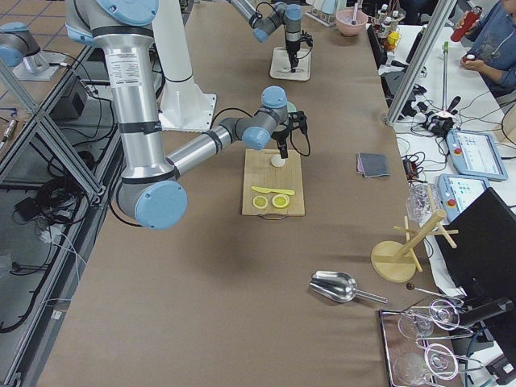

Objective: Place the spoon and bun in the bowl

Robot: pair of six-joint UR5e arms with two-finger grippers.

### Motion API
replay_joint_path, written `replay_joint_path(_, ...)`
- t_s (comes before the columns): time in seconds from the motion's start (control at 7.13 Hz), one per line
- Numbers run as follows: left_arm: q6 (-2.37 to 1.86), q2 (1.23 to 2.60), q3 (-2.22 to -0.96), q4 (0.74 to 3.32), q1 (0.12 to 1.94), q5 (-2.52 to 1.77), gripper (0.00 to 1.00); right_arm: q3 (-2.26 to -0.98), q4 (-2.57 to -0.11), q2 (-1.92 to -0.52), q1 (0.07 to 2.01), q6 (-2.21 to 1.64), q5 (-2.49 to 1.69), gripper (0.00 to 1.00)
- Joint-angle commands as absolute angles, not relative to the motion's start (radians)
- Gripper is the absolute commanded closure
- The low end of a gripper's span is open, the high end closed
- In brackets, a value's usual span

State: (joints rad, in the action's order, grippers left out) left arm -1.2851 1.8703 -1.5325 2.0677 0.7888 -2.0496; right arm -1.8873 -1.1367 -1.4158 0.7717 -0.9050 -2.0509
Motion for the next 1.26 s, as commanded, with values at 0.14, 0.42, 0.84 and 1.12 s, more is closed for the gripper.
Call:
replay_joint_path(0.14,-1.282,1.894,-1.563,2.066,0.788,-2.057,1.0,-1.887,-1.135,-1.411,0.772,-0.905,-2.049,0.08)
replay_joint_path(0.42,-1.293,1.957,-1.617,2.056,0.785,-2.074,1.0,-1.882,-1.137,-1.39,0.743,-0.905,-1.981,0.08)
replay_joint_path(0.84,-1.33,2.127,-1.597,2.059,0.691,-2.066,1.0,-1.796,-1.138,-1.358,0.689,-0.899,-1.884,0.14)
replay_joint_path(1.12,-1.392,2.218,-1.58,2.051,0.66,-2.063,1.0,-1.763,-1.137,-1.351,0.683,-0.903,-1.884,0.25)
